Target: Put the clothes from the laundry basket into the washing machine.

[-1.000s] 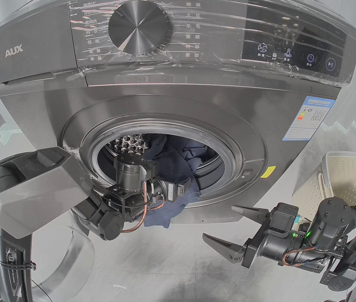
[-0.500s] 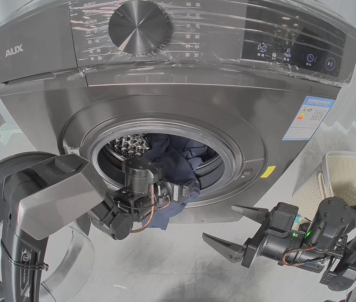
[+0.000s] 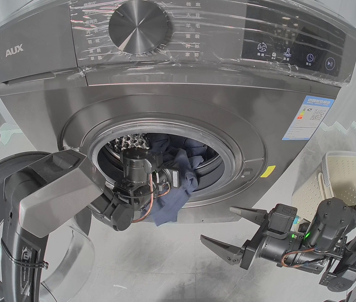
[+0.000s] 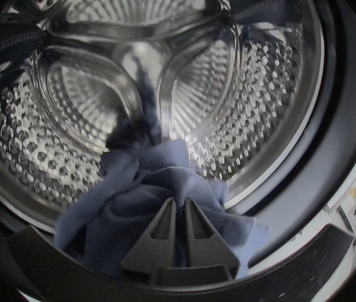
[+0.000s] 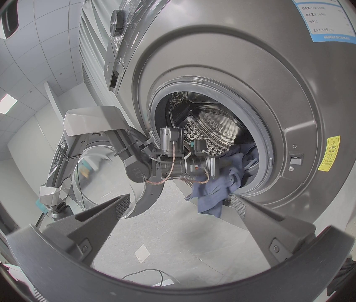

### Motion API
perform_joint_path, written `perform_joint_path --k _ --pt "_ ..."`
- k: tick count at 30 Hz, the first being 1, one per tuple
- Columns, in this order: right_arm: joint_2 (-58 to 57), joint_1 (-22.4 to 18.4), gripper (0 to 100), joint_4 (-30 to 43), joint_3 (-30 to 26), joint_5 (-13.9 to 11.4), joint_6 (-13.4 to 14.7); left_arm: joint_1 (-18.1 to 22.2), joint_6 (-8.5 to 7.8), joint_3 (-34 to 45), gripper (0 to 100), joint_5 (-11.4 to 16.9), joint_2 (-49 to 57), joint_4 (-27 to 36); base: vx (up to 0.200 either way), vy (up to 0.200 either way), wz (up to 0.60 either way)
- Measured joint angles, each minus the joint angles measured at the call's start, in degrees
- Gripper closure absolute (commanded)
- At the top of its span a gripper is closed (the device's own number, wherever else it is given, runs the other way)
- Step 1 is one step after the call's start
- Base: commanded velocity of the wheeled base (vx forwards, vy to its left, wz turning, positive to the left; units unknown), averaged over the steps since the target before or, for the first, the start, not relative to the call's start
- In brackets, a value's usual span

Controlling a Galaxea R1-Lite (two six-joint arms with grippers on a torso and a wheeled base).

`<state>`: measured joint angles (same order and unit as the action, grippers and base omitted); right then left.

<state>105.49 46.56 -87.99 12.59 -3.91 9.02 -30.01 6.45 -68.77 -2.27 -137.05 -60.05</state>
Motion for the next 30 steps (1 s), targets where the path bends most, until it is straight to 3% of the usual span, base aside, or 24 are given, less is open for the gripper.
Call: perform_joint_path --k 13,14,23,30 --pt "0.1 0.1 0 0.0 0.0 0.0 0.0 2.5 1.24 -15.4 100 -5.7 -2.3 -3.2 0.000 0.000 0.00" --pt "0.1 0.1 0 0.0 0.0 0.0 0.0 2.6 1.27 -15.6 0 -5.8 -2.5 -3.4 0.000 0.000 0.00" --pt "0.1 0.1 0 -0.1 0.0 0.0 0.0 2.0 2.04 -9.3 0 -5.3 -2.0 -3.3 0.000 0.000 0.00" --pt "0.1 0.1 0 -0.1 0.0 0.0 0.0 0.0 1.97 0.4 0 -3.6 1.9 1.3 0.000 0.000 0.00"
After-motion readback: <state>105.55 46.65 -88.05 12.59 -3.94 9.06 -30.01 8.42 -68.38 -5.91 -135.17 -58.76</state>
